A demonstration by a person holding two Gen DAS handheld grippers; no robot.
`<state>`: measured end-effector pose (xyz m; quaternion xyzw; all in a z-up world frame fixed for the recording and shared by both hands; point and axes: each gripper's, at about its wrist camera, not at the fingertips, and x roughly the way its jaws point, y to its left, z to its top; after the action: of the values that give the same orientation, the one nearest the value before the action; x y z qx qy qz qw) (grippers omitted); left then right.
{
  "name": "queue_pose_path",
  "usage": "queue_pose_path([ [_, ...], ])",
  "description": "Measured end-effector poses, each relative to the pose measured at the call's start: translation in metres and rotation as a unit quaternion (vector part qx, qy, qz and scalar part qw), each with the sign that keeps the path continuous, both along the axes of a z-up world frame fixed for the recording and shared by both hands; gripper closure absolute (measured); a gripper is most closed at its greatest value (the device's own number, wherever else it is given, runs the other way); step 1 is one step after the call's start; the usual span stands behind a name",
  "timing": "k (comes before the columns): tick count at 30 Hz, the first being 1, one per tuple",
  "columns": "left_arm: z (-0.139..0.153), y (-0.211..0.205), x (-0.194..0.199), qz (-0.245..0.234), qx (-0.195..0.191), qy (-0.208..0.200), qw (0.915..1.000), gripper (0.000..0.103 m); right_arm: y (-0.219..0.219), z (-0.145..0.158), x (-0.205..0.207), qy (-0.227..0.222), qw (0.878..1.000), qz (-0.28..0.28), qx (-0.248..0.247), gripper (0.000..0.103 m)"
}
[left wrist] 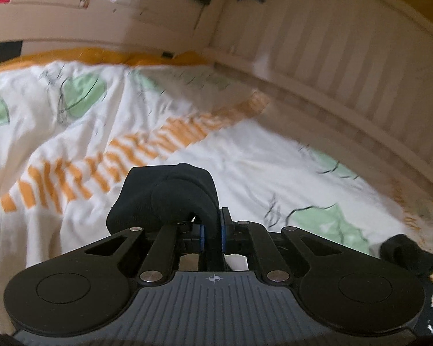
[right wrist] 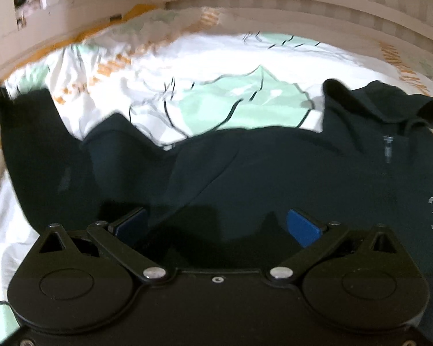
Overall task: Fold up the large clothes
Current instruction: 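Grasp the hoodie sleeve with the left tool and lift it, then fold the held sleeve across the hoodie body with the left tool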
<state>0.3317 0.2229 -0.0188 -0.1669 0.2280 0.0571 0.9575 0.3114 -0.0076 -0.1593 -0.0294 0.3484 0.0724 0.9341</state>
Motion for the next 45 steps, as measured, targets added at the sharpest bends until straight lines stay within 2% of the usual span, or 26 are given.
queue_pose_path([
  [4,0.007,-0.007,-0.004,-0.012,0.011,-0.019,0.9997,0.094,0.012,-0.022,0.01,0.017,0.999,-0.001,-0.035,0.001],
  [7,0.012,-0.011,-0.007,-0.022,0.013,-0.031,0.9992,0.094,0.02,-0.031,0.011,0.005,0.998,0.002,-0.065,0.0],
  [9,0.015,-0.016,-0.011,-0.03,0.016,-0.038,0.9987,0.094,0.021,-0.031,0.012,0.004,0.998,-0.001,-0.067,0.0],
  [13,0.026,-0.034,-0.021,-0.059,0.024,-0.053,0.9966,0.094,0.016,-0.027,0.016,0.01,0.999,0.004,-0.046,0.0],
  [16,0.036,-0.052,-0.03,-0.082,0.029,-0.063,0.9942,0.094,-0.003,-0.011,0.007,0.003,1.0,-0.002,-0.002,0.002],
  [19,0.048,-0.079,-0.036,-0.113,0.037,-0.073,0.9902,0.094,-0.037,0.008,-0.014,-0.003,0.999,-0.017,0.038,0.002],
  [22,0.053,-0.108,-0.039,-0.143,0.032,-0.075,0.9864,0.094,-0.076,0.024,-0.038,-0.013,0.998,-0.035,0.044,0.001],
  [23,0.053,-0.119,-0.039,-0.166,0.036,-0.08,0.9822,0.094,-0.09,0.028,-0.046,-0.016,0.998,-0.043,0.043,0.001],
  [28,0.044,-0.193,-0.034,-0.244,0.044,-0.056,0.9671,0.094,-0.153,0.036,-0.083,-0.021,0.995,-0.093,0.04,0.001],
  [33,0.008,-0.257,-0.026,-0.306,0.041,-0.016,0.9509,0.093,-0.204,0.032,-0.116,-0.013,0.988,-0.143,0.055,0.001],
  [35,-0.013,-0.279,-0.023,-0.328,0.049,0.005,0.9433,0.091,-0.22,0.03,-0.127,-0.012,0.985,-0.162,0.058,0.001],
  [36,-0.02,-0.29,-0.025,-0.336,0.052,0.015,0.9401,0.082,-0.227,0.029,-0.131,-0.011,0.983,-0.17,0.061,0.001],
  [37,-0.031,-0.298,-0.026,-0.345,0.055,0.032,0.9366,0.077,-0.232,0.027,-0.134,-0.01,0.982,-0.178,0.064,0.001],
  [42,-0.064,-0.305,-0.044,-0.369,0.083,0.08,0.9221,0.071,-0.254,0.023,-0.144,-0.009,0.976,-0.201,0.085,0.001],
  [45,-0.064,-0.303,-0.057,-0.369,0.084,0.094,0.9209,0.066,-0.256,0.022,-0.144,-0.009,0.974,-0.206,0.091,0.001],
])
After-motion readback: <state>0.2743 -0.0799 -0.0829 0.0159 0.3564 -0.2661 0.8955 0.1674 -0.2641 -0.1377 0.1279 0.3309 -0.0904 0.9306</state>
